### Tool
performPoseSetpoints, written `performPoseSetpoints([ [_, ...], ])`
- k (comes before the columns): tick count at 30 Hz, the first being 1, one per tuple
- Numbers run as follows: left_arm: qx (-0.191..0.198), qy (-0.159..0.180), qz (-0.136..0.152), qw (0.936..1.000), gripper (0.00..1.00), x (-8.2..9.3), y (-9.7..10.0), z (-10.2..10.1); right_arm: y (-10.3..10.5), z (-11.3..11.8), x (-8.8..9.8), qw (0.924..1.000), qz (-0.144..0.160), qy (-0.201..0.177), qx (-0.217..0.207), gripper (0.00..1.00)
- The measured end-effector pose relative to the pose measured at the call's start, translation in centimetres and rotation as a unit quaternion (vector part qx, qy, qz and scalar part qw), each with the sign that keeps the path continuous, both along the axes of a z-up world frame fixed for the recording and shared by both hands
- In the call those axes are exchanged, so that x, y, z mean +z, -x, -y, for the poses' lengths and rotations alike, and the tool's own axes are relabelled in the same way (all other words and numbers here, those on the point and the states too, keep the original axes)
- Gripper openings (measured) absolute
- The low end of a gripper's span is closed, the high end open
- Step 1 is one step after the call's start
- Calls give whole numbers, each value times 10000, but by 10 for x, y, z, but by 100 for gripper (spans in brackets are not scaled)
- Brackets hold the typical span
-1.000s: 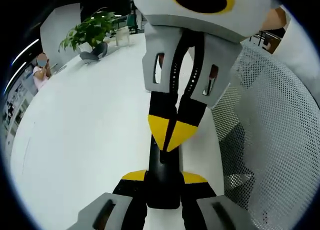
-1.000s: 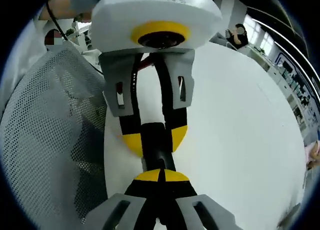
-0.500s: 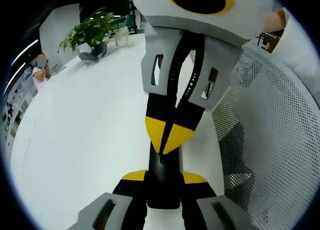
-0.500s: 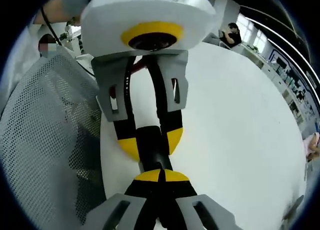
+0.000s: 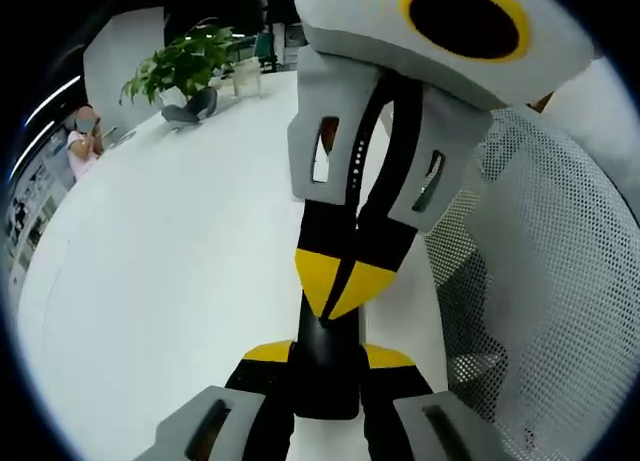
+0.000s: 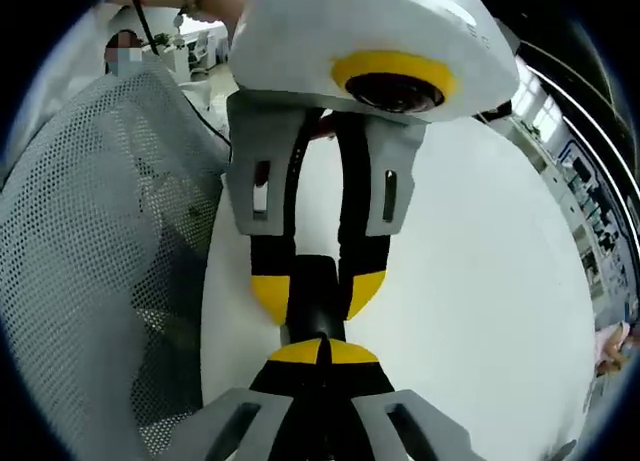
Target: Press the specified remote control buttons in sequence, fully releasing each button before pressing the next.
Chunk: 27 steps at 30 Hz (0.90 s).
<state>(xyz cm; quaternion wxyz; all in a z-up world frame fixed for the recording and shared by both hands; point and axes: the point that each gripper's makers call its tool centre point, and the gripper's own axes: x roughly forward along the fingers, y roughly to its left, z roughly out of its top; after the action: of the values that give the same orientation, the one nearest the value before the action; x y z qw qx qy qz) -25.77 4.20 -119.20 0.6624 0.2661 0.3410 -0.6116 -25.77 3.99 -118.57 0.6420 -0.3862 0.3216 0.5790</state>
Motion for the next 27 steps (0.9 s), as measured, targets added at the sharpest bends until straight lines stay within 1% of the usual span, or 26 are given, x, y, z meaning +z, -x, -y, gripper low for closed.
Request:
performPoseSetpoints([
  [1, 54, 38, -42, 10000, 23, 0, 0, 0, -1, 0, 1, 9999, -86, -96, -90, 0],
  [6, 5, 39, 7, 10000, 23, 0, 0, 1, 0, -2, 0, 9999, -1, 48, -101, 0],
  [9, -35, 70, 35, 10000, 23, 0, 0, 0, -1, -1, 1, 9994, -102, -4, -319, 0],
  [11, -30, 83, 39, 10000, 23, 0, 0, 1, -1, -1, 1, 9971, -337, -163, -664, 0],
  [12, -37, 83, 59, 9999, 23, 0, 0, 1, -2, -1, 2, 9942, -558, -314, -862, 0],
  [14, -50, 70, 112, 9999, 23, -1, 0, 1, -2, -1, 3, 9918, -697, -468, -962, 0],
  [16, -68, 42, 176, 9998, 23, -1, 1, 1, 0, 1, 4, 9937, -593, -436, -846, 0],
  [18, -96, 18, 225, 9997, 23, -1, 1, 1, 5, -1, 5, 9978, -364, -265, -481, 0],
  [19, -99, 16, 228, 9997, 23, -1, 1, 1, 7, -3, 5, 9985, -312, -251, -371, 0],
  [20, -102, 5, 231, 9997, 23, -1, 1, 1, 10, -5, 3, 9989, -308, -203, -277, 0],
  [21, -108, 1, 234, 9997, 23, -1, 1, 1, 7, -4, 3, 9994, -178, -131, -270, 0],
  [24, -111, 5, 235, 9997, 23, -1, 1, 1, 7, -4, 2, 9996, -190, -101, -202, 0],
  [27, -79, 96, 217, 9997, 23, -1, 1, 0, 7, -4, 2, 9999, -64, -72, 72, 0],
])
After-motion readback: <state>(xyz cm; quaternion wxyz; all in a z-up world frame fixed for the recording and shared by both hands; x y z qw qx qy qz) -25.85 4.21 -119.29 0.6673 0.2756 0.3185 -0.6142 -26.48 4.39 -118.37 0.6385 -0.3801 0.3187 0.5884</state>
